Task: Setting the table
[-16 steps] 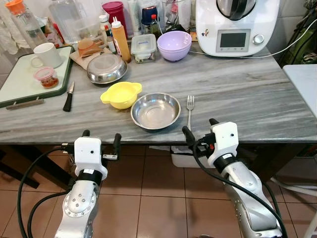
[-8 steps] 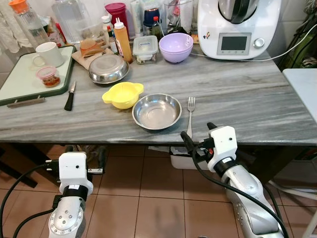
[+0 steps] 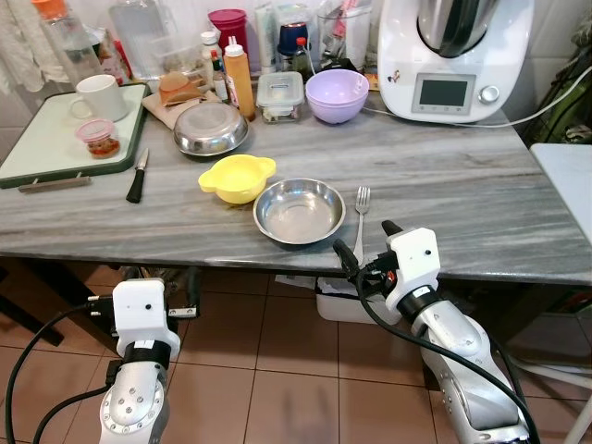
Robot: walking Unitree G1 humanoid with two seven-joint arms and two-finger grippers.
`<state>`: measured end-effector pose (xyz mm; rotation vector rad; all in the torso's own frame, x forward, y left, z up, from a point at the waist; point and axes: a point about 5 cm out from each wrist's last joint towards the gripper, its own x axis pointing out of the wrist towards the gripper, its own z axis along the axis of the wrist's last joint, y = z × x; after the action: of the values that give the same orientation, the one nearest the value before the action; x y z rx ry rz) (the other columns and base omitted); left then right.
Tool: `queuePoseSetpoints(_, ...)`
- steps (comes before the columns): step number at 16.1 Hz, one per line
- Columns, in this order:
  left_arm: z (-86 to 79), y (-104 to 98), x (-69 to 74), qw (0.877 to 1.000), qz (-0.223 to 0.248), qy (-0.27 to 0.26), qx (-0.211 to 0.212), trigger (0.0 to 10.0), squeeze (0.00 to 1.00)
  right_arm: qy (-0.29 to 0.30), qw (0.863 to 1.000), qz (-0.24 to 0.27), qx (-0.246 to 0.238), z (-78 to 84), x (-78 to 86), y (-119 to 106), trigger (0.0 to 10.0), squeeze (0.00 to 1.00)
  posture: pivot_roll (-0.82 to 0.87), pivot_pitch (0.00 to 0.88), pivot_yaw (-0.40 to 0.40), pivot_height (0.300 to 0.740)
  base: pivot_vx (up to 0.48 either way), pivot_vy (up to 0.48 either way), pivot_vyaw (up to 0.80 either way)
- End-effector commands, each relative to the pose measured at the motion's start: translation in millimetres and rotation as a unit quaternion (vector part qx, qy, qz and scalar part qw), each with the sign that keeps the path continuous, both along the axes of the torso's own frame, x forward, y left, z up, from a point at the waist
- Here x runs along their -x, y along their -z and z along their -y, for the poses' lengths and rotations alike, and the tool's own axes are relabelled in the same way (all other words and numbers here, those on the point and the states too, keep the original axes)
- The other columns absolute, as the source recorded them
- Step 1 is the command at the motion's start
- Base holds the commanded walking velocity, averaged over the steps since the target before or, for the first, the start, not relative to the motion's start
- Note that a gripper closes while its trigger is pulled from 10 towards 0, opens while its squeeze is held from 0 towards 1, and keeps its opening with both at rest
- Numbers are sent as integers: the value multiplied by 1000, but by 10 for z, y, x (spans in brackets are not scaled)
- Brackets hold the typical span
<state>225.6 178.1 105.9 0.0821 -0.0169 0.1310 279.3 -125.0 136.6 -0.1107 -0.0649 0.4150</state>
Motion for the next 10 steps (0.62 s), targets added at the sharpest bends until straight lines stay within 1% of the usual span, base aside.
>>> queuePoseSetpoints(1,11,-21,-16,1000,6,-2,-8,10000,0,-7,1000,0,-1,-24,-8,4,10000,0,-68,76,36,740,0,0,0)
queuePoseSetpoints(6,64,-24,-70,1000,0,10,-18,10000,0,0,1000,-2,-2,-13,11,24,10000,0,-76,78,46,740,0,0,0)
queuePoseSetpoints(10,68,-32,-103,1000,-4,15,-26,10000,0,7,1000,-3,-5,-18,17,31,10000,0,-79,81,57,740,-274,0,0)
